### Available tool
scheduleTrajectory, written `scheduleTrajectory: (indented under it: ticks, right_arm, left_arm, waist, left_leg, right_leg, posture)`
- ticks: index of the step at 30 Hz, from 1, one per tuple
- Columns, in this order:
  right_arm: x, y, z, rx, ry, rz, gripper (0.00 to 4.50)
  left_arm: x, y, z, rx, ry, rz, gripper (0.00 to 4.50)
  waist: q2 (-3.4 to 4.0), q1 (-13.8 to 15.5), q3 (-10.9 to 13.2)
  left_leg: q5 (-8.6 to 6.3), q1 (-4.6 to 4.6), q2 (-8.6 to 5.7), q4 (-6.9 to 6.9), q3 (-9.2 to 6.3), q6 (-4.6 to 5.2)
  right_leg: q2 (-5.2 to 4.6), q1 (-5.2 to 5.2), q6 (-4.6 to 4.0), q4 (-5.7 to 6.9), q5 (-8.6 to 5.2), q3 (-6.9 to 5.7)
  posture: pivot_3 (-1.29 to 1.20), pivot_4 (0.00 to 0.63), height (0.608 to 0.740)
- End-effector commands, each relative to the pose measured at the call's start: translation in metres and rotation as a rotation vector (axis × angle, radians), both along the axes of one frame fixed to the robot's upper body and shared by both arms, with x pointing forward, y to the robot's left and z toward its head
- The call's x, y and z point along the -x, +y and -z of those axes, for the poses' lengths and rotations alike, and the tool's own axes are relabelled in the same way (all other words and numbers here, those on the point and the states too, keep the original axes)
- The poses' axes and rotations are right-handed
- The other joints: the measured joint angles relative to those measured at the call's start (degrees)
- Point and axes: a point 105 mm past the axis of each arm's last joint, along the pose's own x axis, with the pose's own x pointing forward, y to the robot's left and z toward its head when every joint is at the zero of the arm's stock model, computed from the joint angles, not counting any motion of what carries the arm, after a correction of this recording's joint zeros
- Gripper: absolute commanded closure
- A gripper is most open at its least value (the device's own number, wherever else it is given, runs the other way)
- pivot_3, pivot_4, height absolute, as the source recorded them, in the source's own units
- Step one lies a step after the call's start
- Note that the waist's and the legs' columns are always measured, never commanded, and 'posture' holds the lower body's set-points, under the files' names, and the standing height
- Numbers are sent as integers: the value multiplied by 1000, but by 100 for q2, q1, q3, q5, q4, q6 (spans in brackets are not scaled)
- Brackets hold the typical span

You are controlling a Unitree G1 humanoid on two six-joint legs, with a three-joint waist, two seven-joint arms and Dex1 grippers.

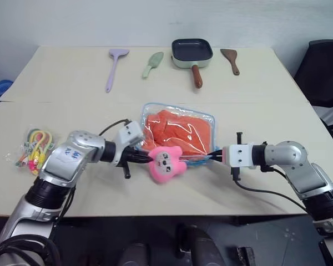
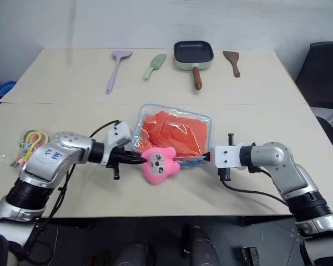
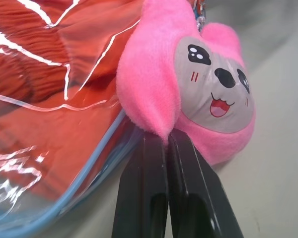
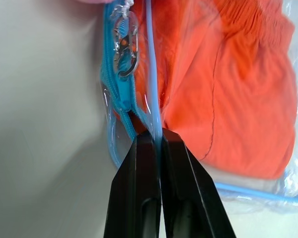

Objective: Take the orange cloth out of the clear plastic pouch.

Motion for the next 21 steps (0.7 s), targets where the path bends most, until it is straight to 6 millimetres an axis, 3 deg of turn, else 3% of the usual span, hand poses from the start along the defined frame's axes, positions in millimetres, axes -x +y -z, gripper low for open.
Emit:
scheduleTrajectory:
  ticks: [1,9,16,21]
  right_arm:
    - [-3,-17,-12,29,-44,29,4476]
    - [0,-25,-15,37,-57,16,4476]
    - [9,-36,-18,25,-77,-14,4476]
    - [12,-36,-16,13,-76,-33,4476]
  left_arm:
    - [-9,34,-15,-15,-58,-139,4500]
    - [-12,92,-23,-52,-84,-335,4500]
    - [-9,179,-35,-86,-86,-569,4500]
    - [-17,180,-37,-41,-94,-572,4500]
  waist:
    - [0,0,0]
    - [3,-3,2]
    - [4,-32,3]
    - [5,-59,3]
  left_leg:
    - [0,0,0,0,0,0]
    - [0,2,2,0,0,0]
    - [-1,7,6,-2,0,-1]
    - [-2,7,6,-3,2,-1]
  right_leg:
    - [0,0,0,0,0,0]
    - [-2,-2,-1,1,0,-3]
    - [-2,-9,-5,-1,-3,-11]
    - [-6,-11,-5,6,-3,-16]
  posture:
    - [0,150,740]
    - [0,150,740]
    - [0,150,740]
    - [0,150,740]
